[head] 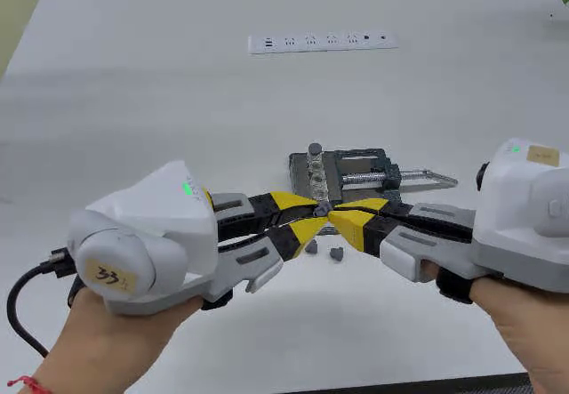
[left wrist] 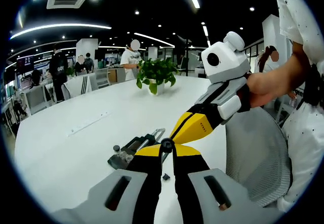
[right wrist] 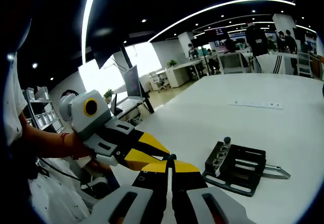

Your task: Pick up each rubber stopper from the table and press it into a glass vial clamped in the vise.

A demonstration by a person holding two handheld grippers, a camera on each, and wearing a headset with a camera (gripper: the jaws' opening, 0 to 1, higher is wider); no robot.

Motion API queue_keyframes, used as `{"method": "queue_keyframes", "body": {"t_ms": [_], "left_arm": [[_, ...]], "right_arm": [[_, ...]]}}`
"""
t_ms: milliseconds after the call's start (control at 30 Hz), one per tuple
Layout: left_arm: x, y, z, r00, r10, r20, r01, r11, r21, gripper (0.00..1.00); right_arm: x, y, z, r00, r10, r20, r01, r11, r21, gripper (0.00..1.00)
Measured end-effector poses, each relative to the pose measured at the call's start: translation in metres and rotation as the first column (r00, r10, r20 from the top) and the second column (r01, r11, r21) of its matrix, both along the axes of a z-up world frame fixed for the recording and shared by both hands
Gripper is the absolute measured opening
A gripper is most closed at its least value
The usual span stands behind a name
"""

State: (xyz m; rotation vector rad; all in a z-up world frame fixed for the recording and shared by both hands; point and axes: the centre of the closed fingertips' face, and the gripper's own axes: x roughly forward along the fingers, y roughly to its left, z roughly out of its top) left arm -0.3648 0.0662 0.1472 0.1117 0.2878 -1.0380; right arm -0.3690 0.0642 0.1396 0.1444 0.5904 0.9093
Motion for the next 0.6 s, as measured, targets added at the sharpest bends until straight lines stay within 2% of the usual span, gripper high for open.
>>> {"method": "queue_keyframes", "body": {"t_ms": [167, 267, 600], "left_arm": [[-0.002, 0.0002, -0.0003, 1.0, -0.01, -0.017, 0.01, 1.0, -0.003, 0.04], [-0.0028, 0.0007, 0.0006, 0.999, -0.014, -0.037, 0.013, 1.0, -0.015, 0.04], [-0.0046, 0.0046, 0.0047, 0.998, -0.036, -0.042, 0.035, 0.999, -0.028, 0.03]], "right_arm": [[-0.0014, 0.001, -0.0006, 1.0, 0.013, -0.004, -0.013, 1.0, 0.001, 0.0], [-0.0019, 0.0017, -0.0002, 1.0, 0.029, 0.0, -0.029, 1.0, 0.001, 0.0], [-0.0038, 0.0054, 0.0045, 0.996, 0.094, 0.011, -0.094, 0.996, -0.001, 0.0]]}}
